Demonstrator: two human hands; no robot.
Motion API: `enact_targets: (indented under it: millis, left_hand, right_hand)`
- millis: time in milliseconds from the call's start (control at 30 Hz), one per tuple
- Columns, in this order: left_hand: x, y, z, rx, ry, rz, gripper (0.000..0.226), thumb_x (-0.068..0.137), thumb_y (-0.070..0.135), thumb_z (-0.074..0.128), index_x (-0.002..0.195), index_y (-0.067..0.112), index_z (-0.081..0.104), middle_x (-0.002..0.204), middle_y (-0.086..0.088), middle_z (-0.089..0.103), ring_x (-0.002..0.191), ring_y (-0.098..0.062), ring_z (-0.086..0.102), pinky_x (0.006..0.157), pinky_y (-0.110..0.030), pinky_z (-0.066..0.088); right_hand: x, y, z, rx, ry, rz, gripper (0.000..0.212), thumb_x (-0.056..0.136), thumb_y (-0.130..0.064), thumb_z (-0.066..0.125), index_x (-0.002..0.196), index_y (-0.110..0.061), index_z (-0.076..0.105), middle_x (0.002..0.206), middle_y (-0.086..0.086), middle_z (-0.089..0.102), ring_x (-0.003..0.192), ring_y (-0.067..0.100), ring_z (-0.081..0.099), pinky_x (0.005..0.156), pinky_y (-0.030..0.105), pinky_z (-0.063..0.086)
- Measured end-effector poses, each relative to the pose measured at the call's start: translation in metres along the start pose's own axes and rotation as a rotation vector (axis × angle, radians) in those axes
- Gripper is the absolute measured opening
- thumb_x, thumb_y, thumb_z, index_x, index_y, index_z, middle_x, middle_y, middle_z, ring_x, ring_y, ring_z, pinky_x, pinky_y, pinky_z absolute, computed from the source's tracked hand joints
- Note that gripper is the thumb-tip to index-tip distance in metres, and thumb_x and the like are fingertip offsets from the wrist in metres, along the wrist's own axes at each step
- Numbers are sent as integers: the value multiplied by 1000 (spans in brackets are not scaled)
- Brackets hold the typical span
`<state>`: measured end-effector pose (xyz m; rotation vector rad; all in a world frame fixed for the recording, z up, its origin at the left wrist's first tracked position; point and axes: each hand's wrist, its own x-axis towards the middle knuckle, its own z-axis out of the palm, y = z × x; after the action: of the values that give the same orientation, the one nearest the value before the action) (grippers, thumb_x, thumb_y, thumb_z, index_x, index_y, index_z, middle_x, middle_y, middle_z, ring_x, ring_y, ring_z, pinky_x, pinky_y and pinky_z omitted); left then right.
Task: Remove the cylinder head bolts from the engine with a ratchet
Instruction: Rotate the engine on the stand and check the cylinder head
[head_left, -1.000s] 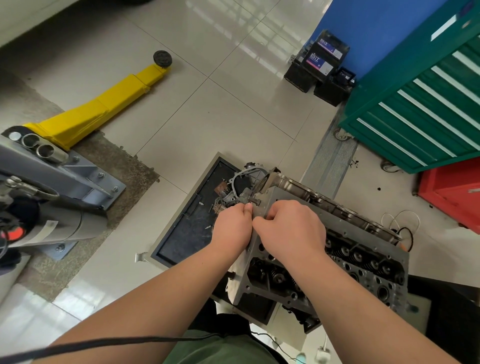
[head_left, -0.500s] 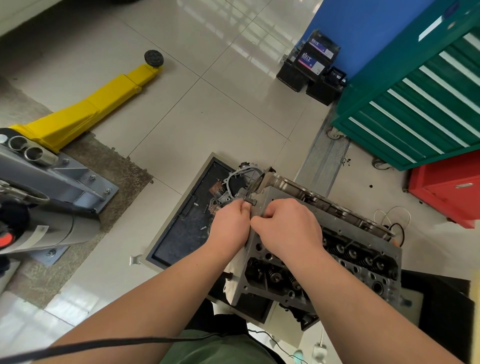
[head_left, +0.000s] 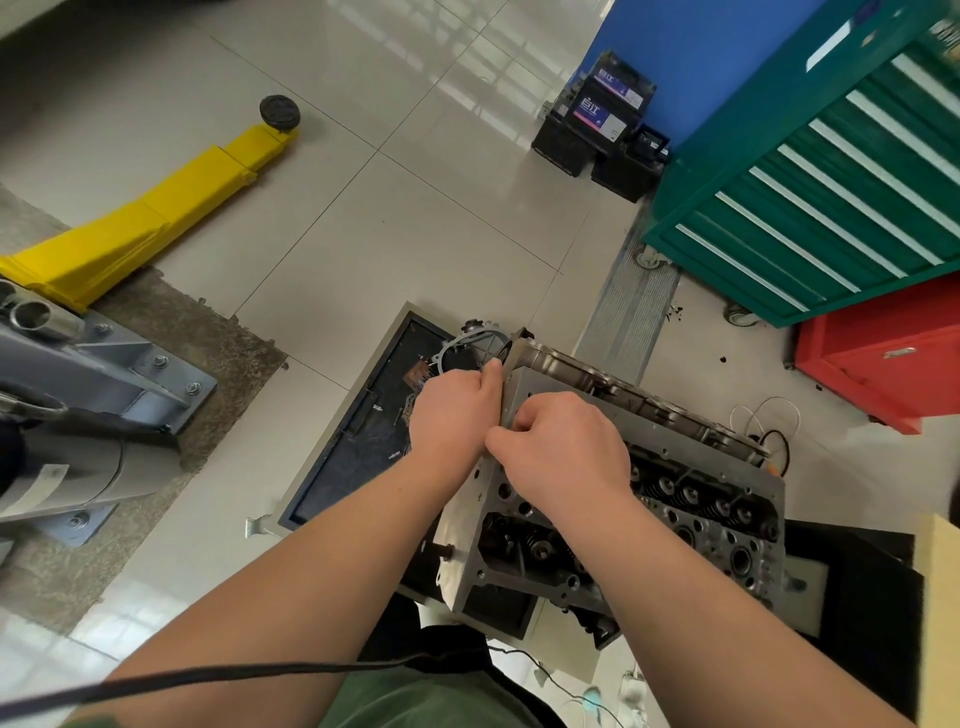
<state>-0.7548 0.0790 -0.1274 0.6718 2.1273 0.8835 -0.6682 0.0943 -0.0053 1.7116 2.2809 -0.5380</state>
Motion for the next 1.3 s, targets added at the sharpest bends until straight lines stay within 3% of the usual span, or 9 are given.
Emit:
enact_targets:
  millis: [167, 333, 467, 567, 867, 933, 1033, 1133, 1300]
  left_hand:
    - [5, 9, -2, 67, -4, 96, 66, 109, 43, 40, 48, 18, 45, 46, 2, 43, 44, -17, 40, 52, -33, 32]
    - [4, 1, -3, 105, -3, 150, 67, 109, 45, 35, 55, 14, 58, 50, -2, 54, 49, -17, 52, 56, -32, 45]
    - [4, -6, -5, 120, -6, 132, 69, 110, 47, 34, 56, 12, 57, 54, -3, 57, 52, -18, 56, 52, -31, 36]
    - [6, -13, -6, 107, -48, 70, 68, 110, 48, 33, 69, 3, 62, 66, -11, 65, 64, -30, 61, 67, -40, 54]
    - [4, -17, -2, -44, -72, -25, 64, 107, 49, 37, 60, 7, 51, 60, -14, 57, 55, -23, 47, 60, -38, 43]
    - [0, -15, -4, -94, -106, -47, 61, 105, 54, 36, 63, 11, 49, 64, -14, 57, 59, -23, 48, 61, -37, 41]
    - [-14, -13, -10, -129, -106, -37, 58, 102, 65, 33, 86, 14, 54, 77, -3, 65, 71, -24, 61, 71, -42, 52]
    - [-39, -17, -22, -62, -107, 15, 53, 92, 84, 34, 119, 39, 44, 95, 10, 69, 83, -14, 71, 74, -46, 62]
    - [-68, -14, -33, 343, -170, 223, 63, 92, 85, 36, 139, 43, 32, 96, 19, 68, 80, -8, 69, 69, -39, 60]
  right_hand:
    - [-4, 6, -9, -78, 24, -105, 25, 82, -47, 59, 67, -27, 59, 60, -8, 59, 61, 11, 56, 51, 26, 38]
    - [-19, 30, -24, -87, 313, -293, 23, 96, -48, 53, 83, -33, 64, 78, -15, 59, 77, 9, 56, 61, 27, 42]
    - [-11, 43, -20, -166, 112, -199, 25, 98, -52, 48, 111, -40, 66, 90, -16, 69, 88, 14, 64, 65, 31, 45]
    - [-2, 45, -9, -134, -53, -183, 34, 99, -52, 48, 128, -42, 61, 113, -13, 71, 104, 18, 65, 69, 33, 44]
    - [1, 40, 14, -3, -94, -248, 33, 100, -46, 44, 126, -42, 63, 105, -17, 73, 97, 9, 67, 69, 31, 50]
    - [-8, 67, 3, 179, -13, -181, 31, 97, -49, 47, 125, -46, 61, 89, -26, 71, 73, -5, 66, 57, 25, 50]
    - [-27, 150, -18, 470, 257, 30, 22, 97, -42, 57, 118, -44, 64, 81, -21, 71, 53, 3, 62, 45, 22, 49]
    - [-38, 241, -31, 526, 428, 354, 28, 98, -35, 62, 126, -41, 61, 94, -13, 68, 75, 8, 67, 67, 40, 61]
    - [-18, 312, -23, 569, 98, 534, 57, 91, -51, 68, 142, -28, 54, 121, -5, 65, 109, 18, 60, 93, 45, 51]
